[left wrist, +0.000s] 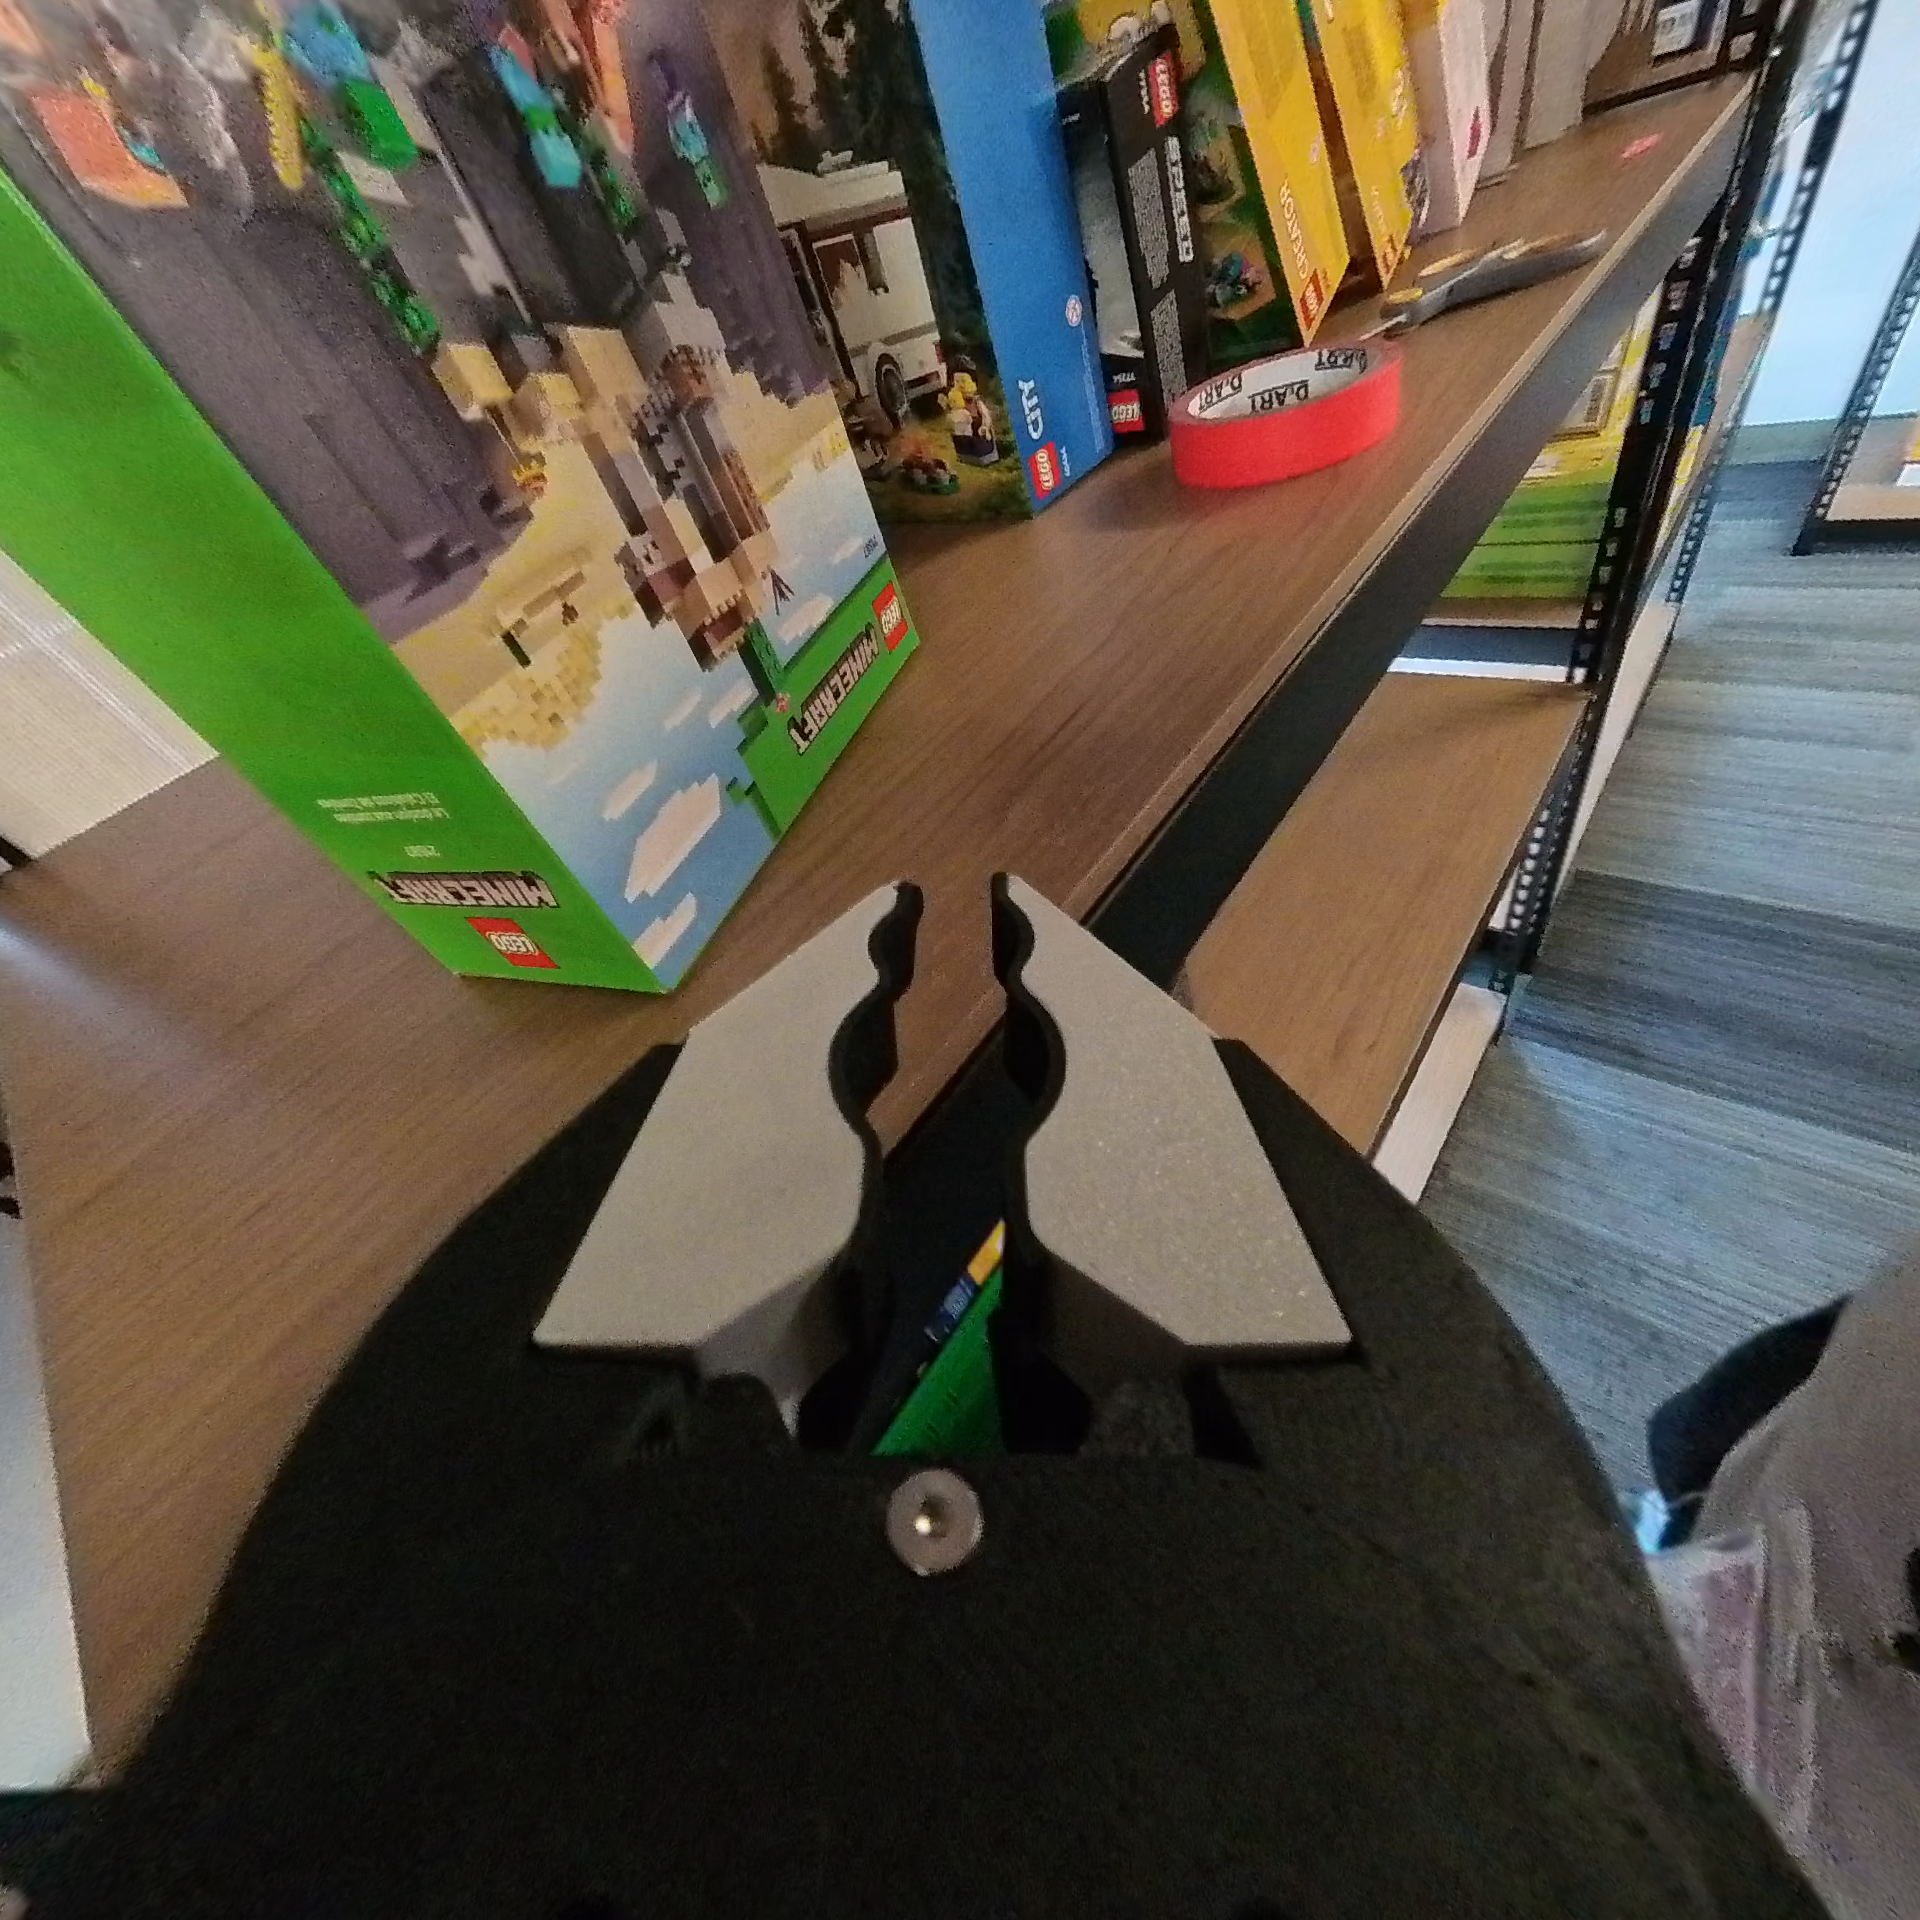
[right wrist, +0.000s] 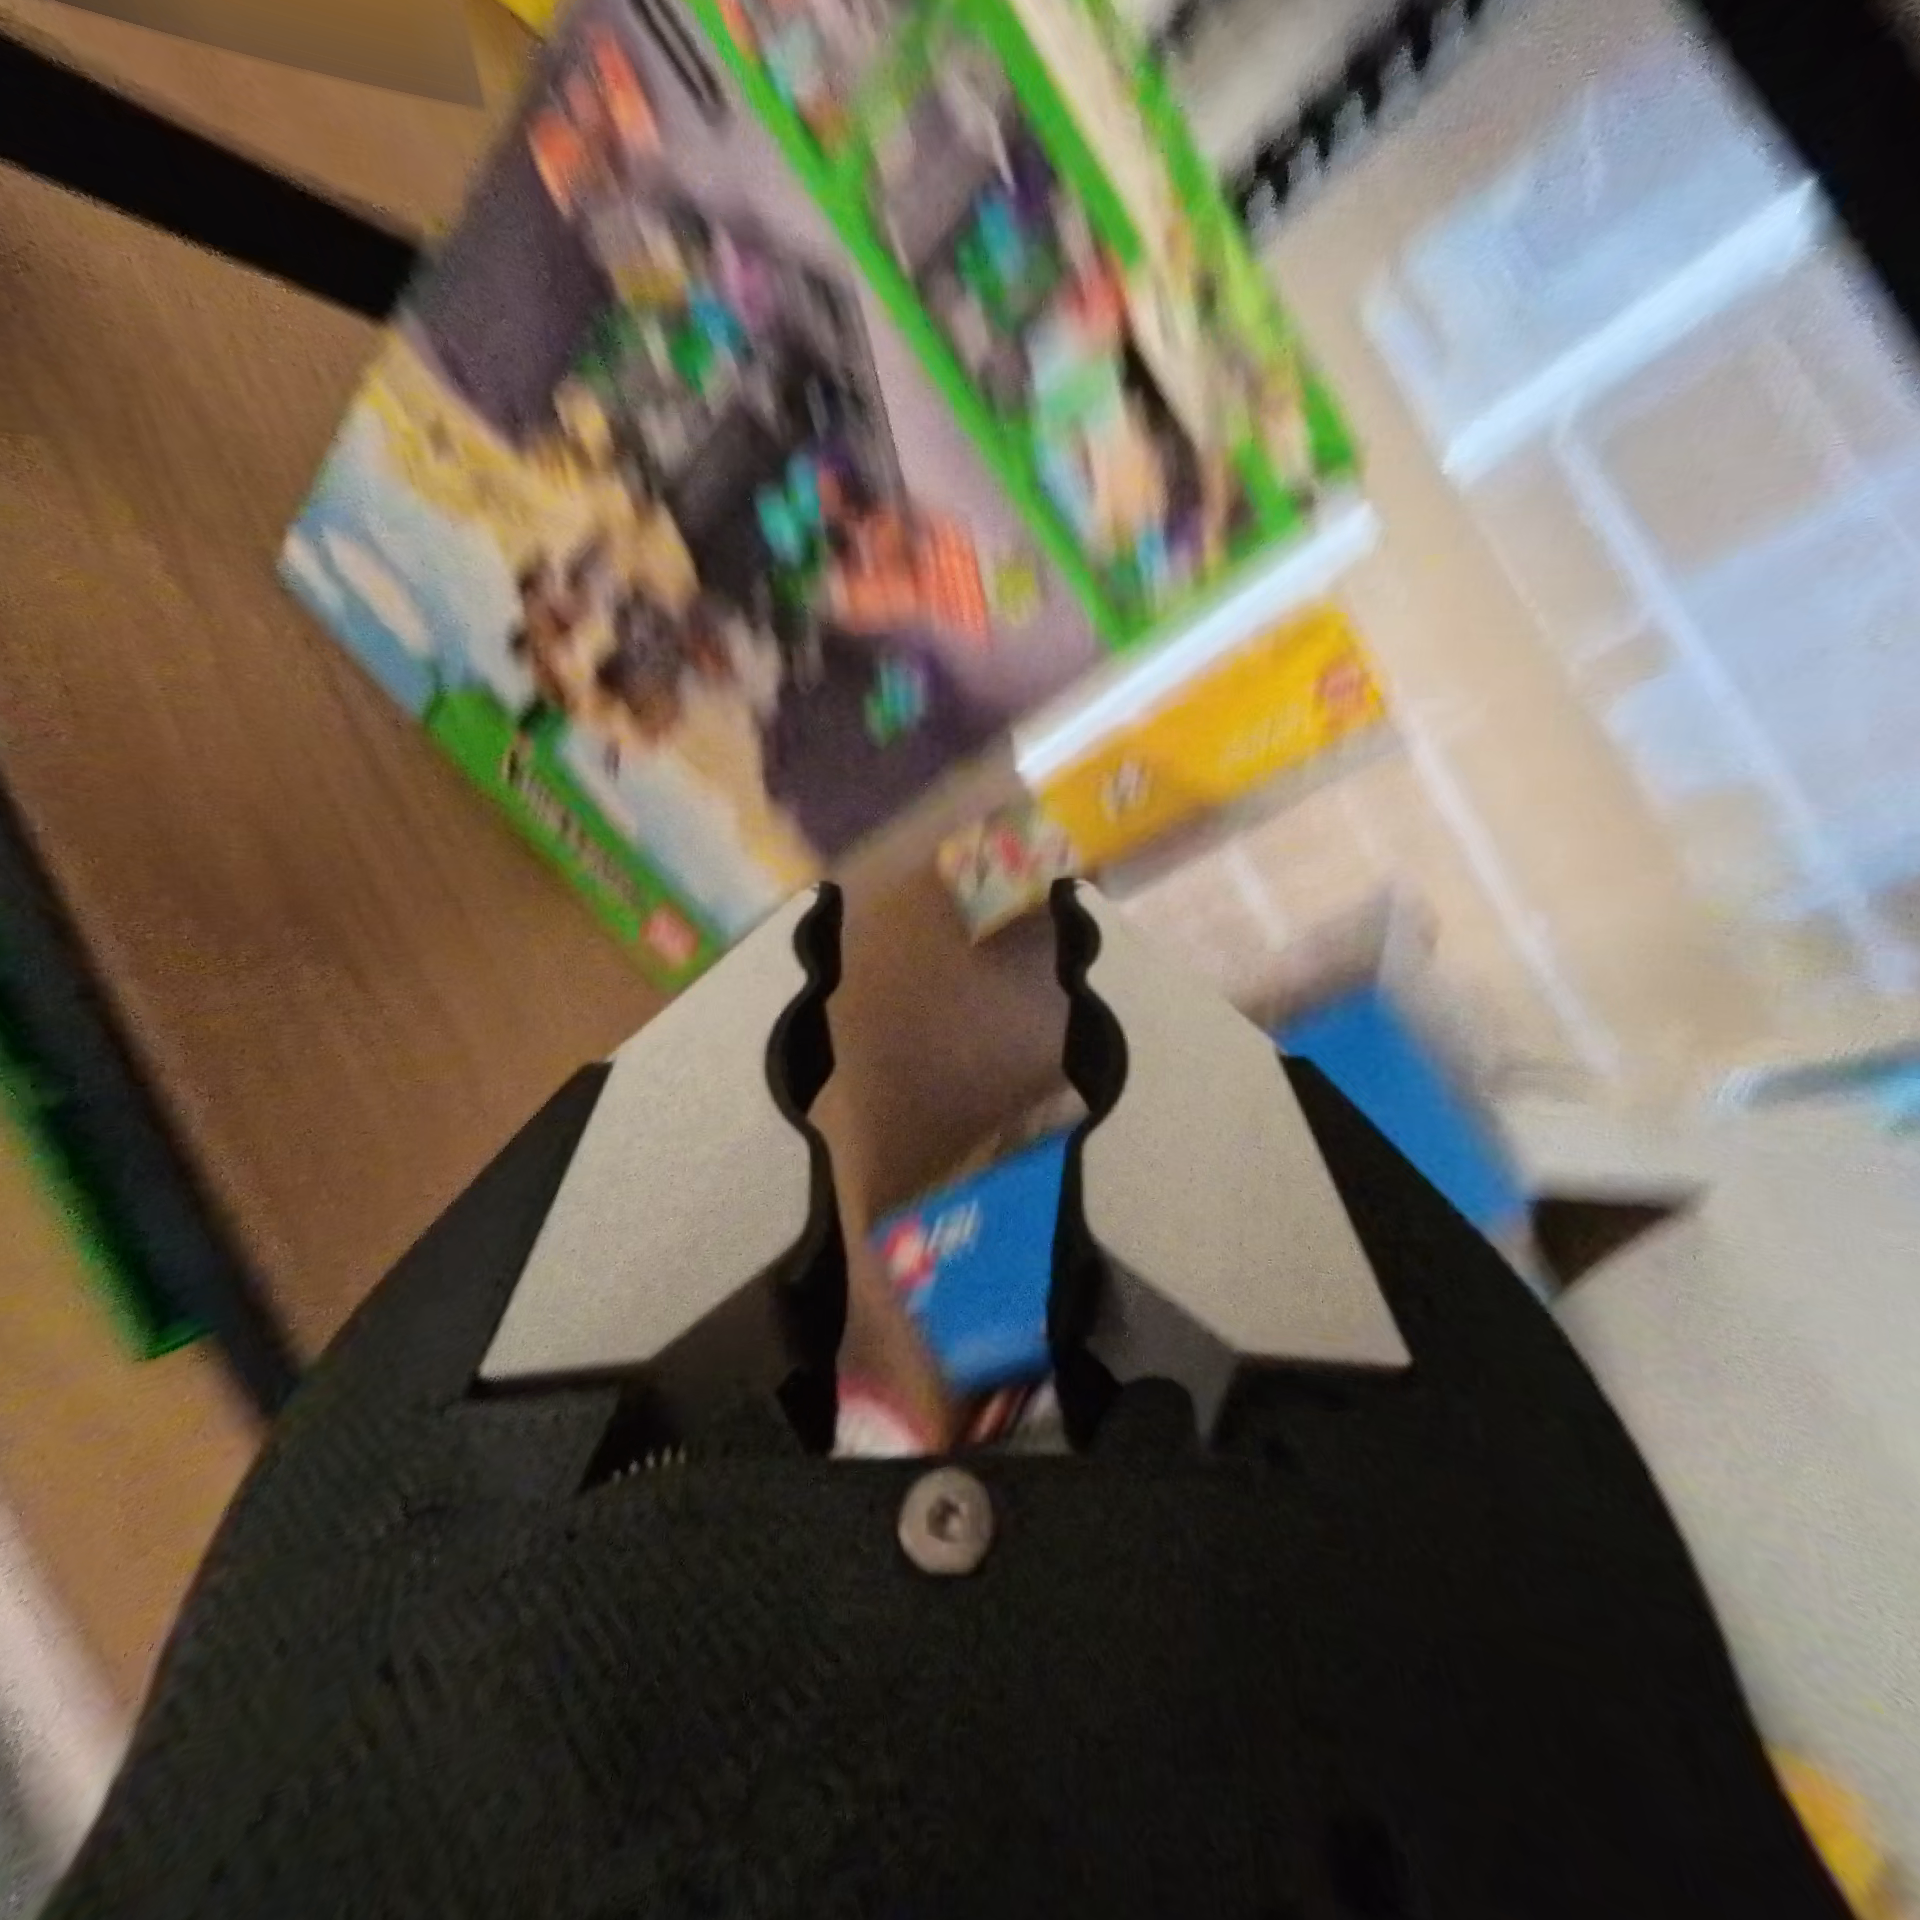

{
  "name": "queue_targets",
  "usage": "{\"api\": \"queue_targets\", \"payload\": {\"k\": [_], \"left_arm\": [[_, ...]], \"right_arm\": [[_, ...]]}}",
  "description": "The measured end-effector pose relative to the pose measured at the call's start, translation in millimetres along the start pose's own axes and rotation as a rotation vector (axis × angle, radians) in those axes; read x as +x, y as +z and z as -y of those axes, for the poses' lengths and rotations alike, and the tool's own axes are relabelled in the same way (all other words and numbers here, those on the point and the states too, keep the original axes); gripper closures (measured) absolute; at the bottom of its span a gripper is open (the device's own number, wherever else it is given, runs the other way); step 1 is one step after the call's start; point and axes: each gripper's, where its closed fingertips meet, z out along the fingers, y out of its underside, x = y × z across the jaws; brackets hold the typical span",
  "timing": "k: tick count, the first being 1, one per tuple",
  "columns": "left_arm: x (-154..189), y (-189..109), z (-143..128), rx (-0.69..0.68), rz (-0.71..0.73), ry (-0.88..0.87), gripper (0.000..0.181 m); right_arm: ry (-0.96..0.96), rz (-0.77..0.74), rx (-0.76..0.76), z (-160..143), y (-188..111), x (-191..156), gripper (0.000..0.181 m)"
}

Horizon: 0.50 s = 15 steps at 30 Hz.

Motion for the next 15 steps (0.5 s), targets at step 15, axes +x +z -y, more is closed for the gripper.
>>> {"api": "queue_targets", "payload": {"k": [15], "left_arm": [[100,62,51,-0.086,-0.078,-0.054,0.168]], "right_arm": [[0.343,0.492,-0.297,-192,-53,-68,0.164]]}}
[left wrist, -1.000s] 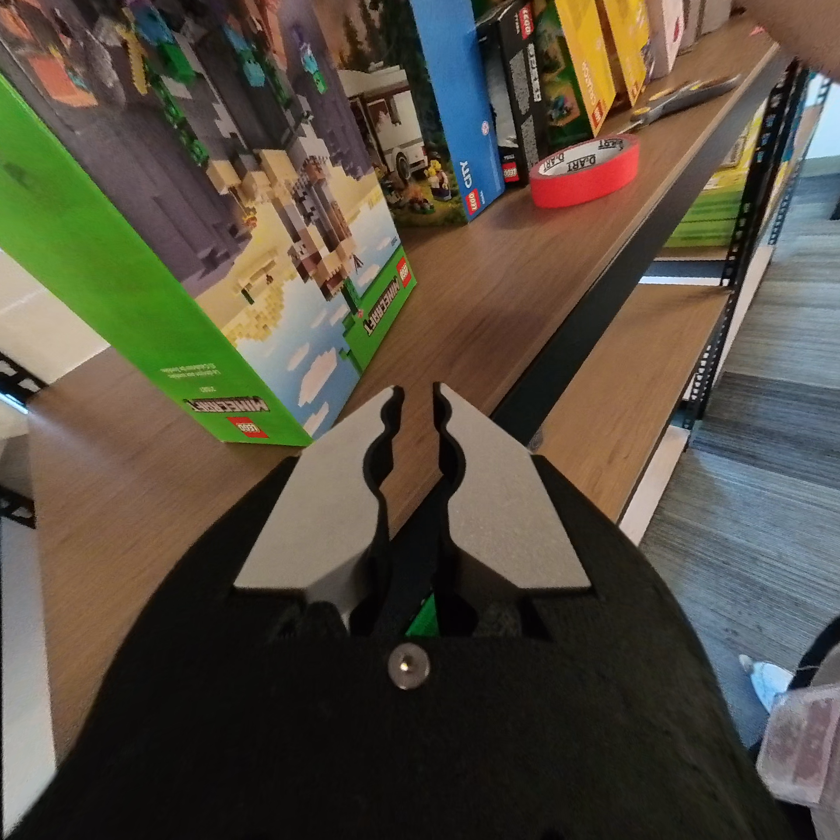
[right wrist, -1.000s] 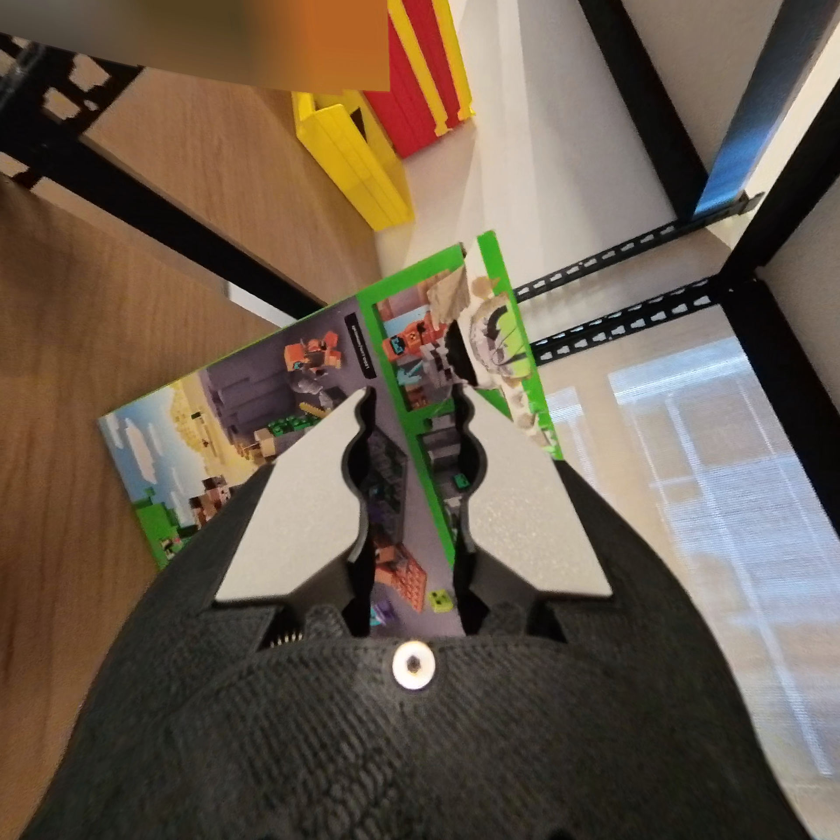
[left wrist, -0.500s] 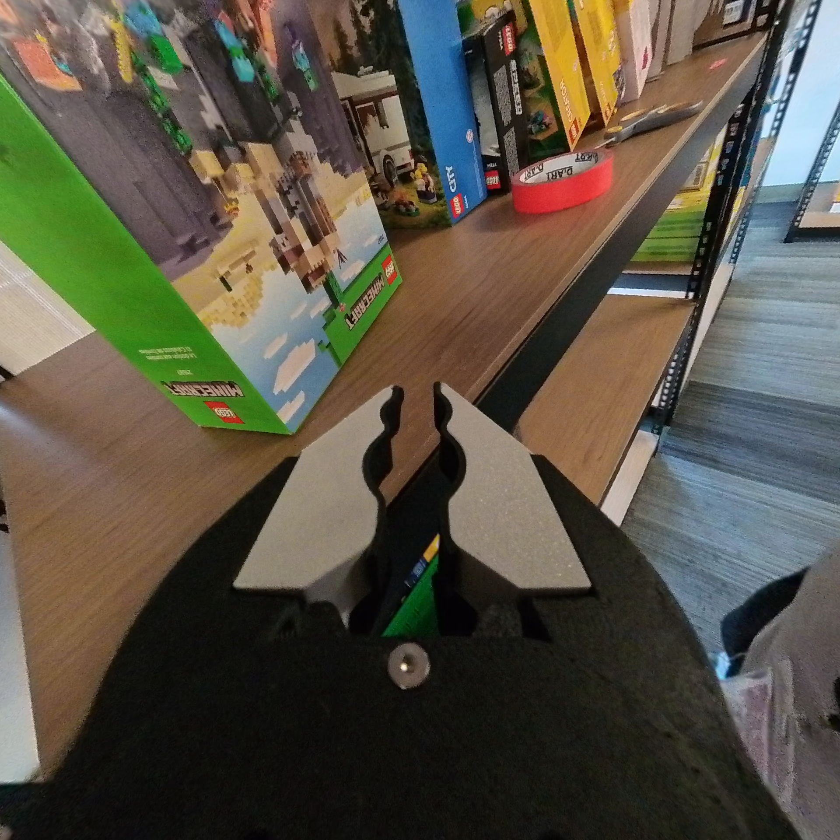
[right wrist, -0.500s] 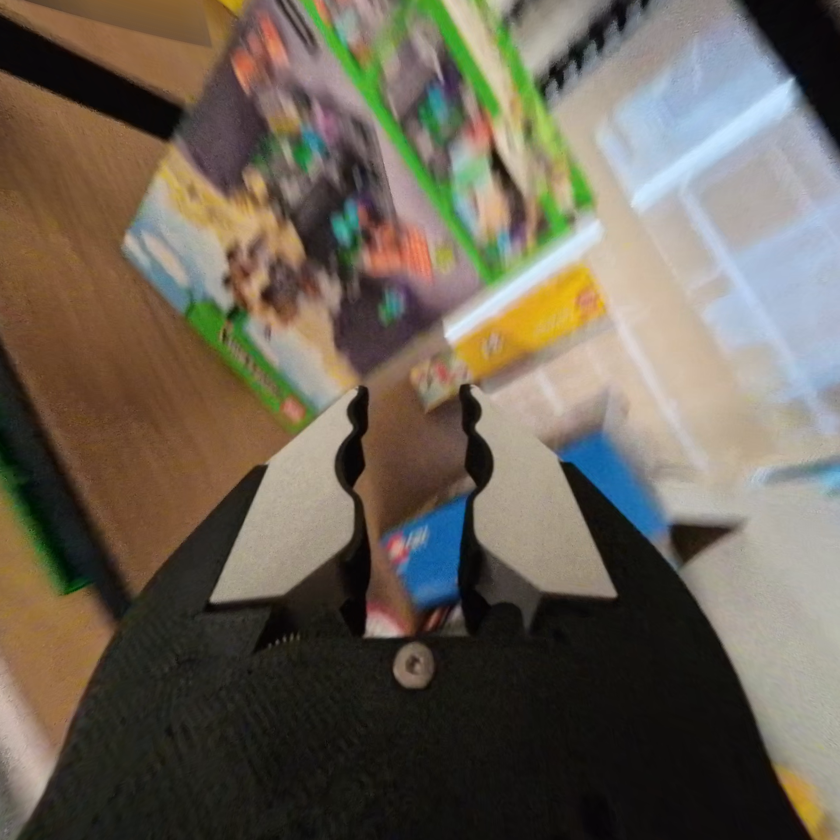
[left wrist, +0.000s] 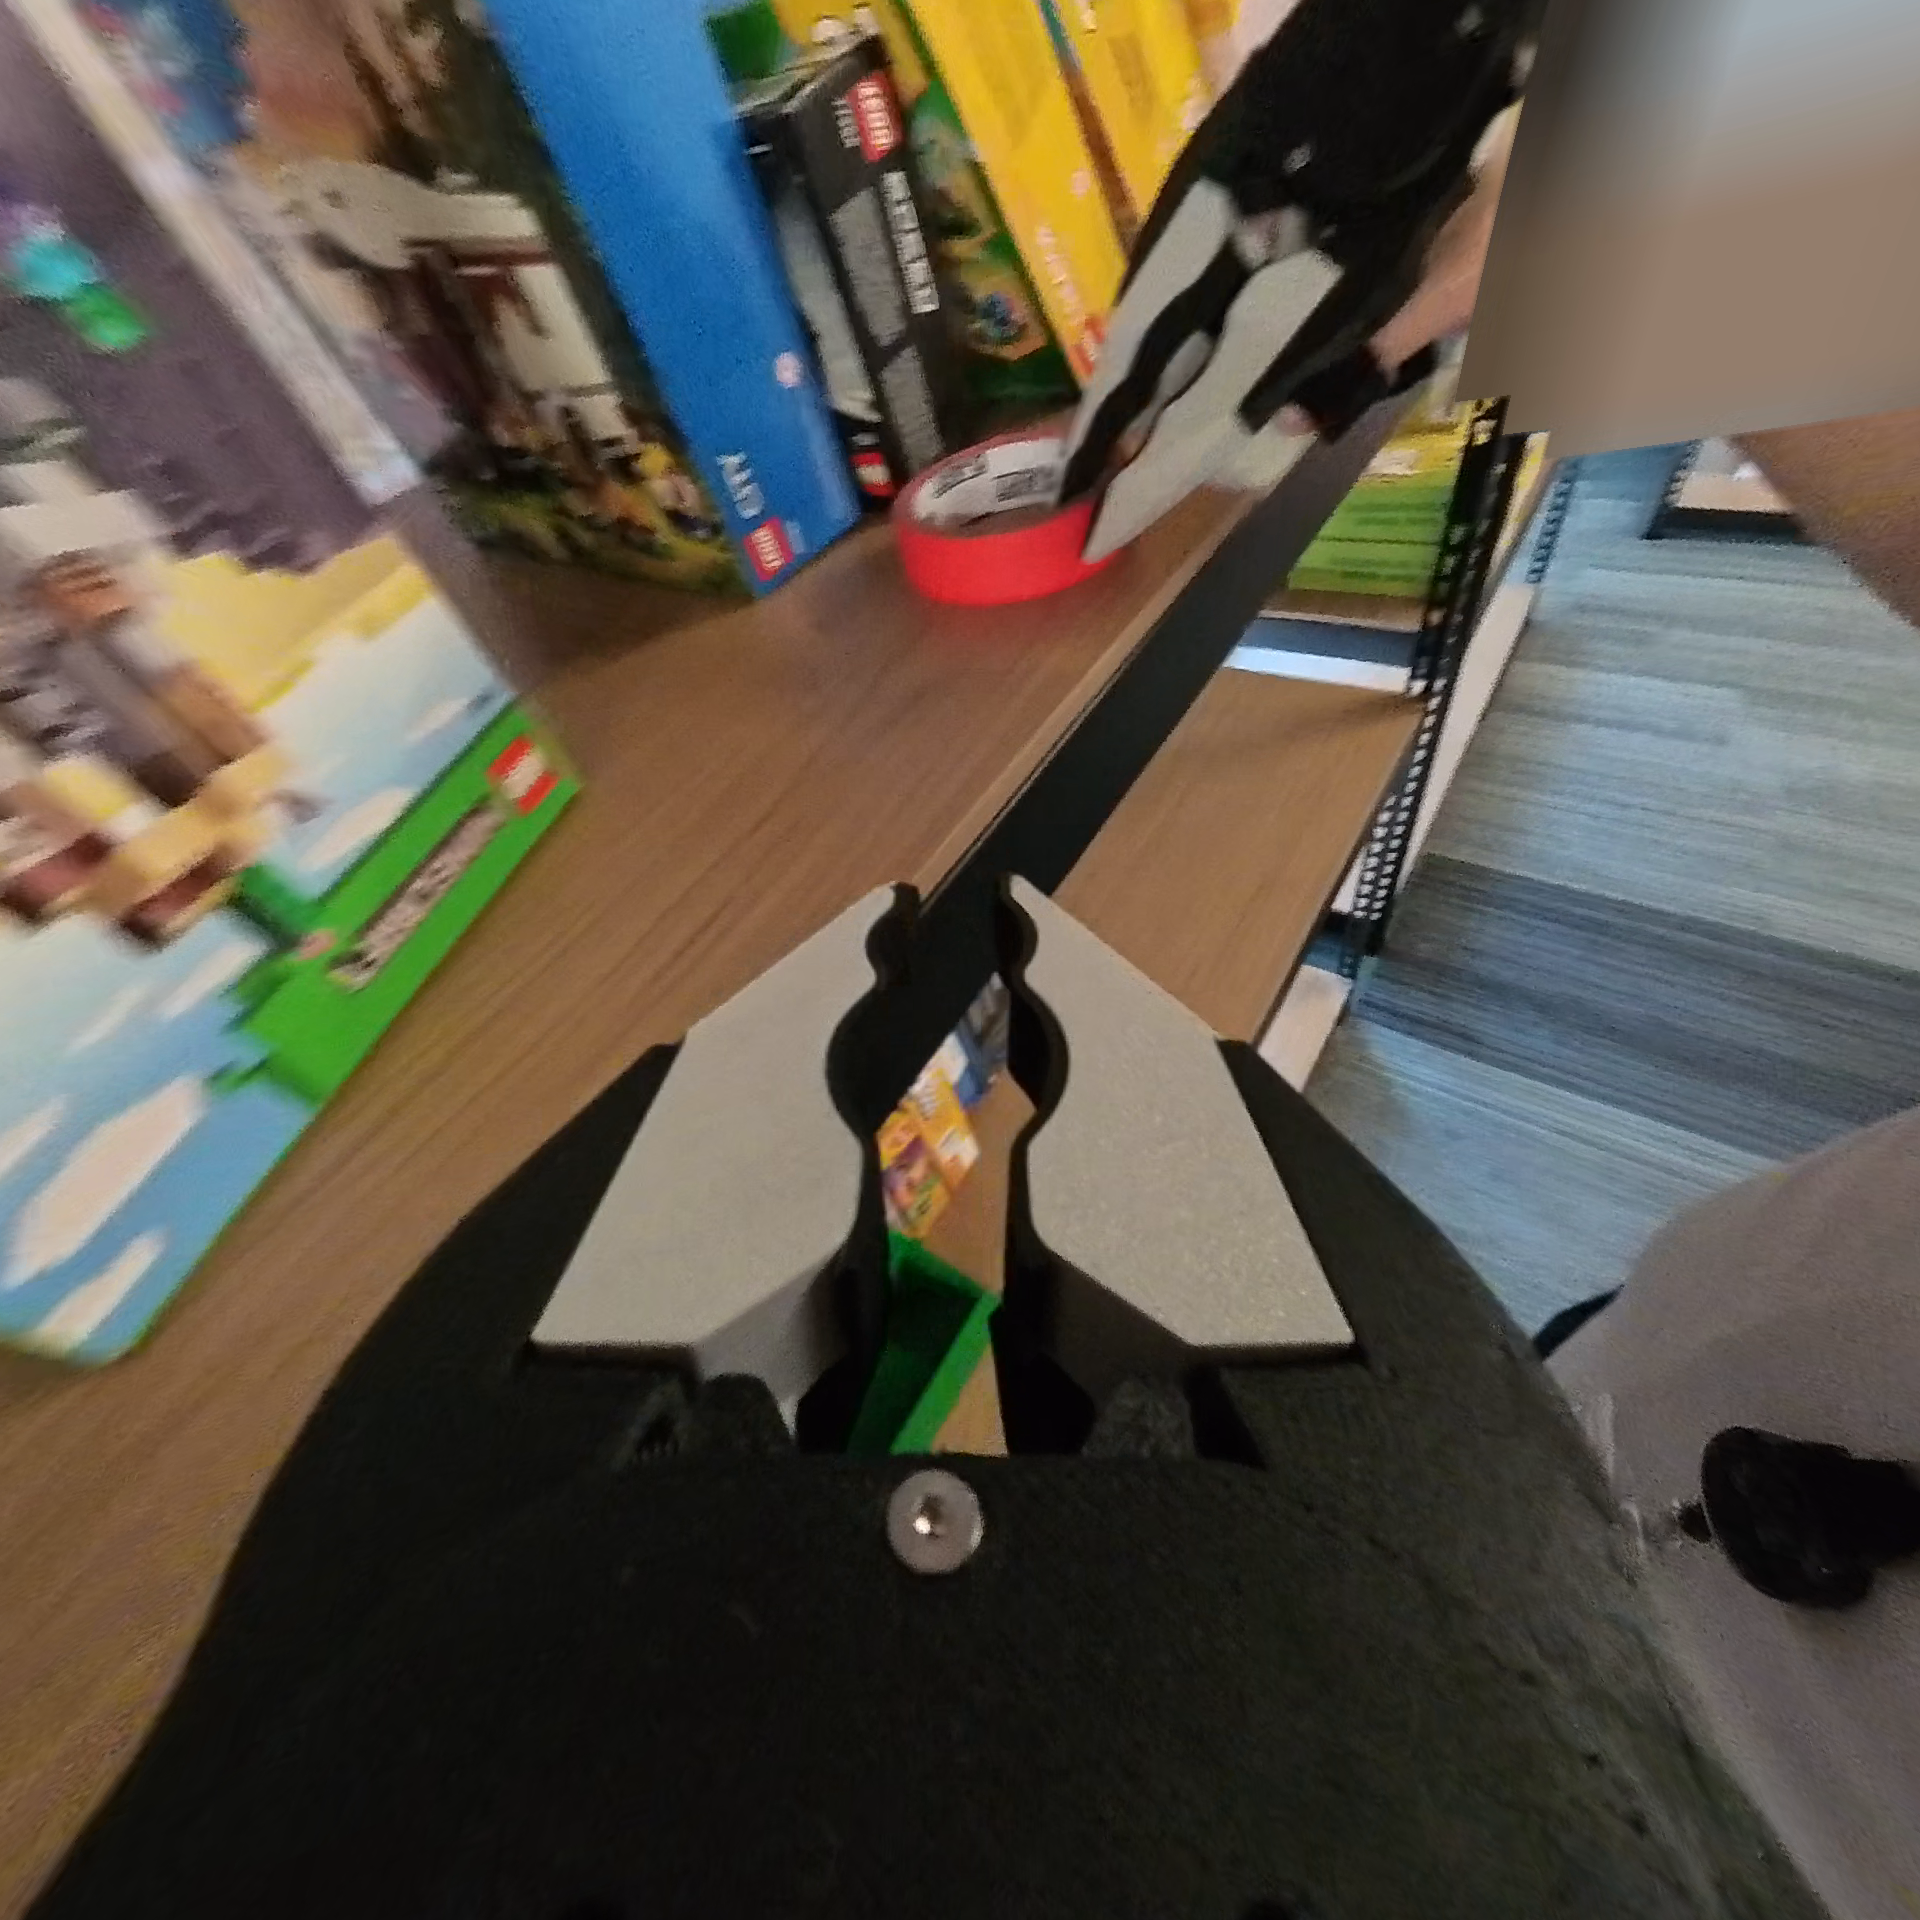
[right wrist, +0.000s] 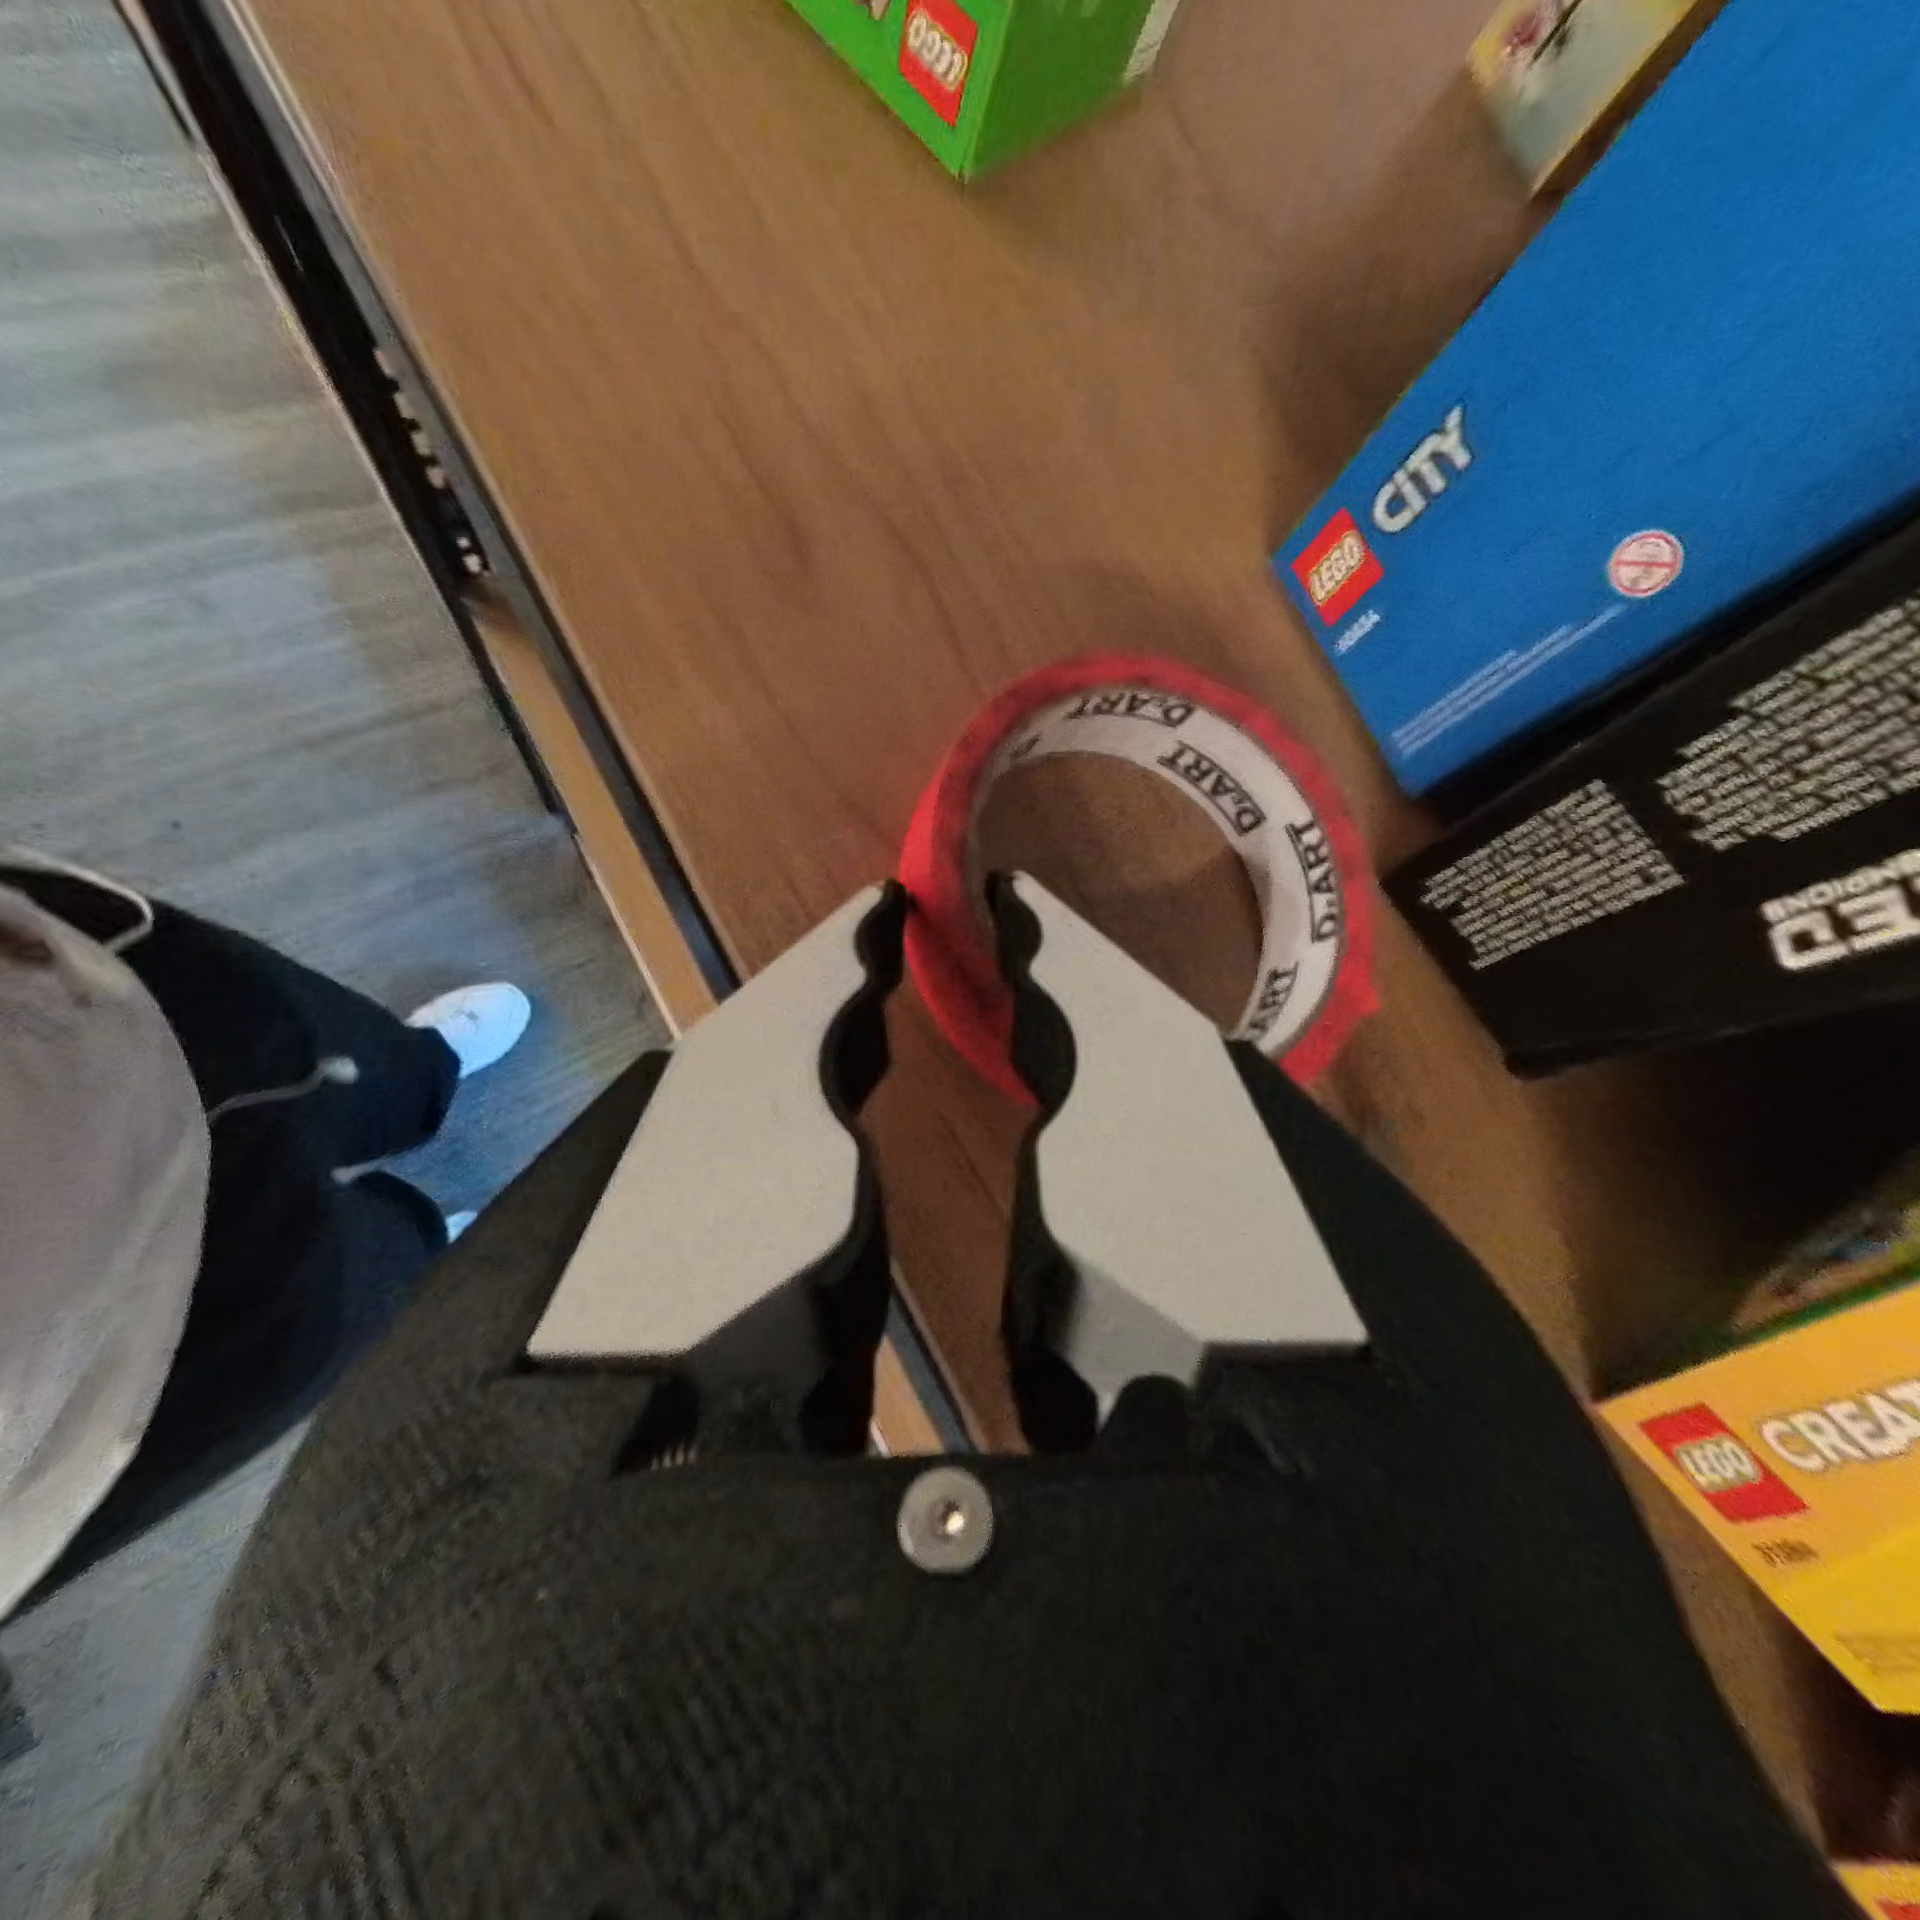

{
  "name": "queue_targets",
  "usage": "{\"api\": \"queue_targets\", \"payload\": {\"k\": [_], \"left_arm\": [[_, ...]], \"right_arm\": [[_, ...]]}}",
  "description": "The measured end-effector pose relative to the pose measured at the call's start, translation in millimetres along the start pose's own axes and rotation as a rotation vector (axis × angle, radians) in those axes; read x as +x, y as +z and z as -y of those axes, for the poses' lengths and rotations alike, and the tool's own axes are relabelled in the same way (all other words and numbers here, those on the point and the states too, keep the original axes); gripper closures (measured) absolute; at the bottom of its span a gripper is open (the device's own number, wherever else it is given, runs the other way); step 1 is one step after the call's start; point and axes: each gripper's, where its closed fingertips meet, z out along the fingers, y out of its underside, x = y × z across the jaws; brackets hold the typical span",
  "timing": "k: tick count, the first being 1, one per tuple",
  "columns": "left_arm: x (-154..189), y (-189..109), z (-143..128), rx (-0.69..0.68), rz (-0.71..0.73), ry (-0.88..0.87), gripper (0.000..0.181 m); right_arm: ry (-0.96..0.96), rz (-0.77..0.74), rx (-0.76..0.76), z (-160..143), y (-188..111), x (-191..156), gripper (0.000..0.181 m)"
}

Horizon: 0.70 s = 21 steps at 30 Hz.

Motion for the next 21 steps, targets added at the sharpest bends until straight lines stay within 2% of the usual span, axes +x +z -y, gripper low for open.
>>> {"api": "queue_targets", "payload": {"k": [2,4,7,9,10,13,15,17,20,21], "left_arm": [[17,23,9,0.019,-0.038,-0.045,0.168],[22,46,16,0.040,-0.048,-0.160,0.162],[28,67,24,0.084,-0.101,-0.385,0.143],[39,70,41,0.168,-0.222,-0.519,0.136],[43,68,54,0.235,-0.309,-0.593,0.130],[58,49,104,0.446,-0.647,-0.788,0.130],[73,49,114,0.438,-0.772,-0.766,0.133],[90,55,112,0.379,-0.829,-0.682,0.155],[94,56,119,0.418,-0.834,-0.649,0.158],[93,55,120,0.438,-0.798,-0.622,0.158]], "right_arm": [[-0.062,0.021,0.005,3,-2,-5,0.169],[-0.234,-0.032,0.021,7,-8,-9,0.171],[-0.589,-0.139,0.180,31,-31,-33,0.173],[-0.847,-0.141,0.351,47,-53,-65,0.173],[-0.906,-0.112,0.399,50,-62,-78,0.173],[-0.998,-0.031,0.468,51,-77,-103,0.173],[-1.056,0.006,0.526,50,-84,-111,0.173],[-1.056,0.057,0.560,49,-85,-115,0.173],[-0.930,0.101,0.600,53,-81,-106,0.171],[-0.814,0.145,0.610,56,-81,-100,0.162]]}}
